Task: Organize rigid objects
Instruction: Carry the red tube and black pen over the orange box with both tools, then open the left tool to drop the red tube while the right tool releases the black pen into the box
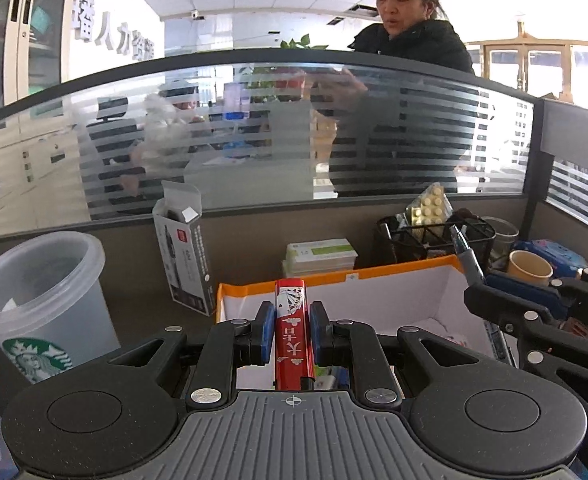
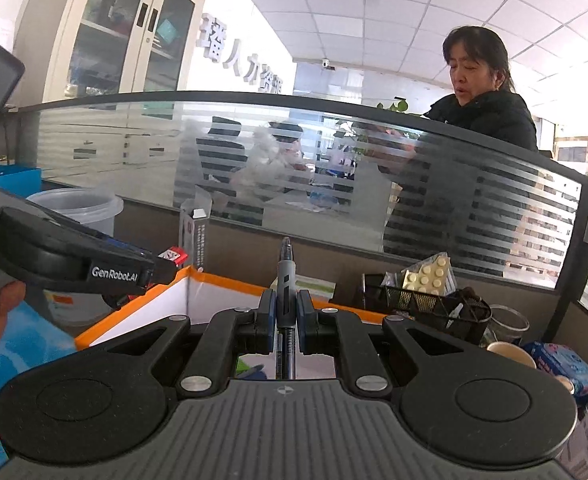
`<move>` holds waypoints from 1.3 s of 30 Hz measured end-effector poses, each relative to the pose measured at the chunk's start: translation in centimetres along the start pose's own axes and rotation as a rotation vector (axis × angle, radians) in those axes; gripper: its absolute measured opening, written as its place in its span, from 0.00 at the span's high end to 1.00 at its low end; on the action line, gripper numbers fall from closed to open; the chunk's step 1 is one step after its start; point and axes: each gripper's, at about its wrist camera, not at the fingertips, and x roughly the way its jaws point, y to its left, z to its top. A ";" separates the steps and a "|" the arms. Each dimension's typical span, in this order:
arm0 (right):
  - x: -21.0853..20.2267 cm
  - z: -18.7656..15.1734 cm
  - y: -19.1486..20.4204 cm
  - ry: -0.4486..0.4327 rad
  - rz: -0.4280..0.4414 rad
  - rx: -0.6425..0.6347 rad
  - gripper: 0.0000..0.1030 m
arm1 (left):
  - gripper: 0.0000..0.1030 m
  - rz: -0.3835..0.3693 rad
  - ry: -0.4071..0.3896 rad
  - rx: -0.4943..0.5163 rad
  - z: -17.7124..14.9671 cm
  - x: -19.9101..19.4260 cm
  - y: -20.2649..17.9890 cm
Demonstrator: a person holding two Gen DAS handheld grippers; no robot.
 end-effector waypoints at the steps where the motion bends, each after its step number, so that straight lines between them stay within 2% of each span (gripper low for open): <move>1: 0.3 0.1 -0.1 0.000 0.000 0.001 0.90 | 0.84 0.000 0.003 -0.002 0.1 0.4 0.0; 10: 3.5 0.6 -0.4 0.018 0.011 -0.023 0.90 | 0.84 0.009 0.035 0.012 0.9 3.8 0.2; 19: 6.5 -1.1 -0.7 0.083 0.025 -0.001 0.90 | 0.84 0.005 0.114 0.024 -0.6 6.8 0.6; 32: 8.3 -2.7 -1.1 0.133 0.016 -0.004 0.90 | 0.84 -0.006 0.180 0.057 -2.0 8.7 0.3; 39: 10.0 -4.2 -1.4 0.225 0.040 0.023 0.90 | 0.84 -0.011 0.212 0.074 -3.0 9.2 0.1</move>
